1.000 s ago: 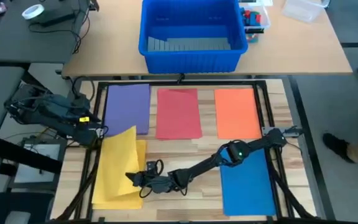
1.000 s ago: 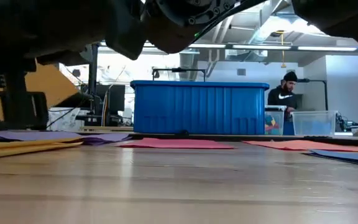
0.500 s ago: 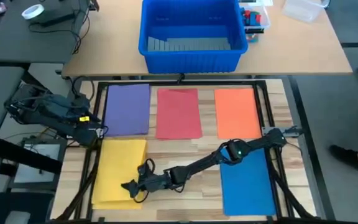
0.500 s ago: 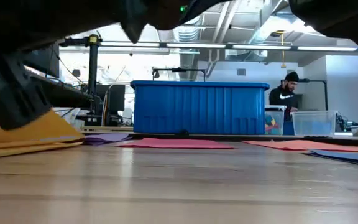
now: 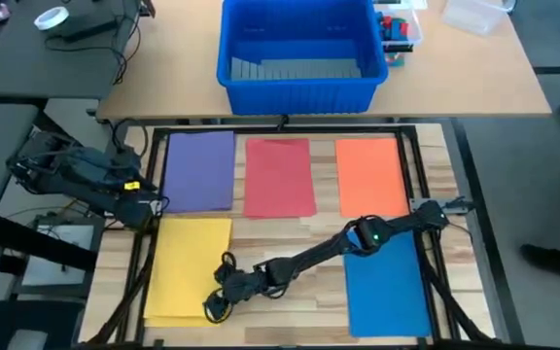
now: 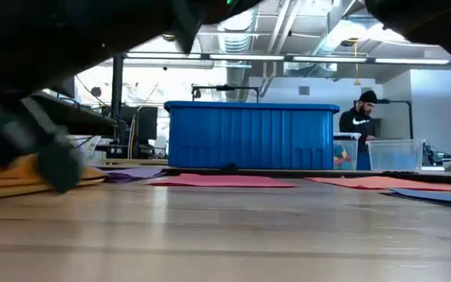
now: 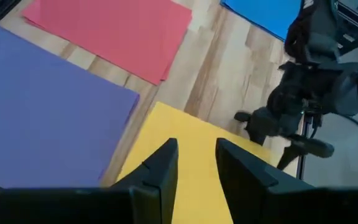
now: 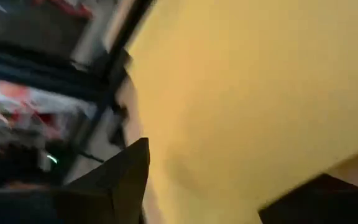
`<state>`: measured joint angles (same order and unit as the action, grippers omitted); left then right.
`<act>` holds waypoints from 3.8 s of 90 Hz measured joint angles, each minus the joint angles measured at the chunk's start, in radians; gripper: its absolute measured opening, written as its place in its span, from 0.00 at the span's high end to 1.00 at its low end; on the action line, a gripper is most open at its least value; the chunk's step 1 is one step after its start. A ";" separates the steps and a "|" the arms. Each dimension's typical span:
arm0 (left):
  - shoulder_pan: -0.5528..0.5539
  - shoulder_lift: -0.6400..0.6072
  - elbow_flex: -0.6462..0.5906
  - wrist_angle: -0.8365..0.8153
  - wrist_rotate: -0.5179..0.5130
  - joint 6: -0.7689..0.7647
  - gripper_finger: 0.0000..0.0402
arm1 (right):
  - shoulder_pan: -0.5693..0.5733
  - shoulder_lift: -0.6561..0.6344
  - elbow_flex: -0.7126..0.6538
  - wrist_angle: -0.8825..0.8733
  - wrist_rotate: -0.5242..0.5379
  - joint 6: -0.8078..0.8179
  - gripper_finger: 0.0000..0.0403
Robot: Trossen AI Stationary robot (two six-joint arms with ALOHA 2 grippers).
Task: Organize paper
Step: Stack the yellow colored paper on top of the other yellow colored papers, then return to Home Position
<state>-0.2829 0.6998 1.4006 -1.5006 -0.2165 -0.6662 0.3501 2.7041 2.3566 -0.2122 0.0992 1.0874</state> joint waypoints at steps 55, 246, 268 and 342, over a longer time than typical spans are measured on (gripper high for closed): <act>0.000 0.000 0.000 -0.013 0.008 -0.007 0.77 | -0.001 -0.033 -0.001 -0.047 -0.092 0.054 0.42; 0.080 0.001 -0.354 0.810 0.062 0.413 1.00 | -0.259 -0.659 -0.008 -0.789 -0.185 -0.967 1.00; 0.121 -0.014 -0.437 0.668 0.009 0.177 1.00 | -0.352 -0.881 -0.008 -1.017 -0.203 -1.076 1.00; 0.095 0.055 -0.438 0.692 -0.044 0.228 1.00 | -0.459 -2.106 -1.713 0.036 -0.043 -0.528 1.00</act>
<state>-0.1883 0.7551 0.9630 -0.8083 -0.2603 -0.4377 -0.1090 0.5984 0.6439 -0.1766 0.0558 0.5595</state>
